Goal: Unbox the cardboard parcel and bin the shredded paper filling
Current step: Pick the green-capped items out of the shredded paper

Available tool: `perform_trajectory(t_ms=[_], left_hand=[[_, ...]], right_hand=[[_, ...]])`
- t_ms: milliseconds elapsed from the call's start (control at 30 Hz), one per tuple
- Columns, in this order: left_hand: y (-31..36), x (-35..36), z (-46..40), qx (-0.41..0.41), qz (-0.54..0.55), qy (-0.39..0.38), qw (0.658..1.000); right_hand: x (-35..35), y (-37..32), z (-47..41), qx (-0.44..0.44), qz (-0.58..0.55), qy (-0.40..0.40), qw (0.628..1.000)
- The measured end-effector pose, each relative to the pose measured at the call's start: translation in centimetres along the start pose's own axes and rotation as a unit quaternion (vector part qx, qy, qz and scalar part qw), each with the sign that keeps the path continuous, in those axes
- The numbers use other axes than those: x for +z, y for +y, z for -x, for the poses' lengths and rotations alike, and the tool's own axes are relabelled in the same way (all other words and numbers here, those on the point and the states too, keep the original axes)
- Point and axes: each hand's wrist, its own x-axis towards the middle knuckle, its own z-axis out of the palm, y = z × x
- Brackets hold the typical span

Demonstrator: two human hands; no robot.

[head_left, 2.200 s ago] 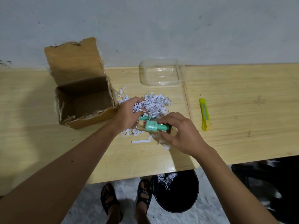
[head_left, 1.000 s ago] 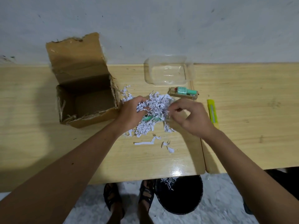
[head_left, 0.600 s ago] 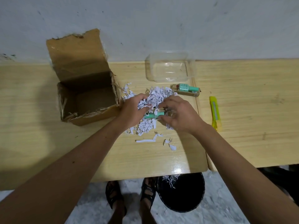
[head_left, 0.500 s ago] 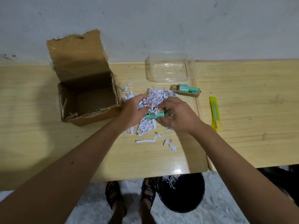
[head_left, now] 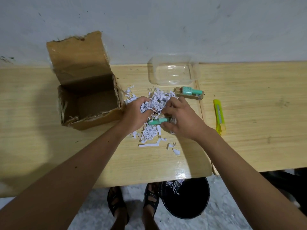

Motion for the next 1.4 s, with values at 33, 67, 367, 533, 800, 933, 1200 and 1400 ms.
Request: perform_trajectory(t_ms=[33, 67, 367, 533, 800, 933, 1200, 1400], left_hand=[[0.0, 0.0, 0.0, 0.002, 0.003, 0.000, 1.000], [0.0, 0.0, -0.1, 0.003, 0.005, -0.001, 1.000], [-0.4, 0.2, -0.1, 0.047, 0.015, 0.011, 0.999], [-0.4, 0.2, -0.1, 0.022, 0.064, -0.007, 0.998], [-1.5, -0.4, -0.2, 0.041, 0.077, -0.064, 0.994], [-2.5, -0.3, -0.2, 0.060, 0.061, -0.067, 0.994], [-2.6, -0.1, -0.5, 0.020, 0.048, -0.074, 0.996], [-1.7, -0.1, -0.1, 0.048, 0.004, -0.046, 0.998]], right_hand=[[-0.1, -0.1, 0.3, -0.008, -0.003, 0.003, 1.000], [-0.3, -0.1, 0.7, -0.013, -0.008, 0.003, 1.000], [-2.5, -0.6, 2.9, -0.002, -0.013, 0.005, 1.000], [-3.3, -0.5, 3.4, 0.024, -0.034, 0.005, 0.999], [-2.8, -0.7, 3.5, 0.066, -0.096, 0.062, 0.991], [-3.1, -0.8, 3.0, 0.081, -0.128, 0.071, 0.986], [-5.0, -1.8, 3.0, 0.065, -0.134, 0.063, 0.987], [-5.6, -2.1, 3.4, 0.066, -0.135, 0.088, 0.985]])
